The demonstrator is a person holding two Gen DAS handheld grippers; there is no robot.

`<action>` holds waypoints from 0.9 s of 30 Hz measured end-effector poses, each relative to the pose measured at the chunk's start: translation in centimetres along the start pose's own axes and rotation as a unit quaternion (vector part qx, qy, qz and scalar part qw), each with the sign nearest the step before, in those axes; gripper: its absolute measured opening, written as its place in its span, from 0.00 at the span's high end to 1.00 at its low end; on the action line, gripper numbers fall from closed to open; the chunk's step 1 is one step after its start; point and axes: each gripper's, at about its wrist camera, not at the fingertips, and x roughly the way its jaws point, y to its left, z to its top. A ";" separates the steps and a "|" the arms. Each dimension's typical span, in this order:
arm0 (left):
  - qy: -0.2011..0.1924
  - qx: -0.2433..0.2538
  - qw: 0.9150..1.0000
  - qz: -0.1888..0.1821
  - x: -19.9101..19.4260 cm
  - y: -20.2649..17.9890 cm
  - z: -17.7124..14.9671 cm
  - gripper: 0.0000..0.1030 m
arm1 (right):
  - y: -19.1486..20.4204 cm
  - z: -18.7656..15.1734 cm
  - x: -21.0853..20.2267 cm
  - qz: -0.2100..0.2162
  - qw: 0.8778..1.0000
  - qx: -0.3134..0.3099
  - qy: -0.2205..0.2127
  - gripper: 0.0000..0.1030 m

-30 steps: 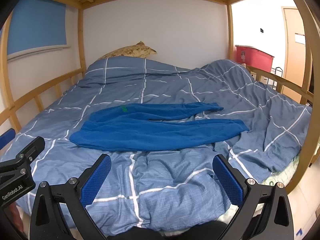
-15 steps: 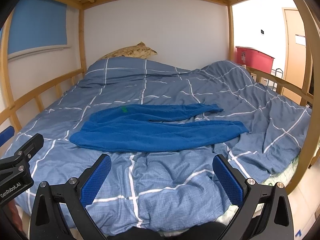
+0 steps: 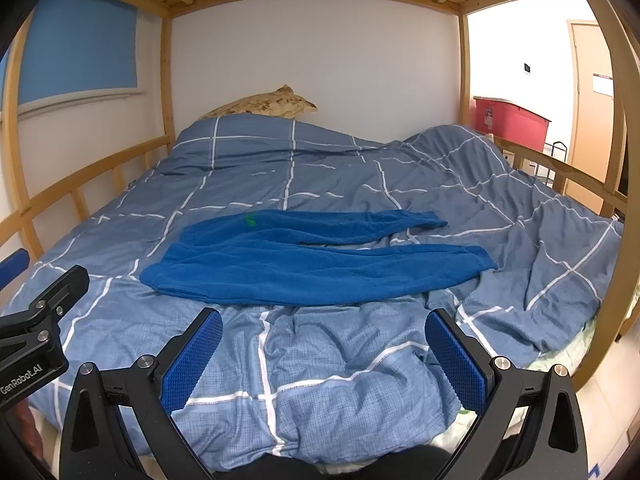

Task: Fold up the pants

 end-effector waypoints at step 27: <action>0.000 0.000 1.000 0.000 0.0 0.1 0.0 0.00 | 0.4 0.2 -0.2 0.001 1.000 -0.007 -0.003 0.00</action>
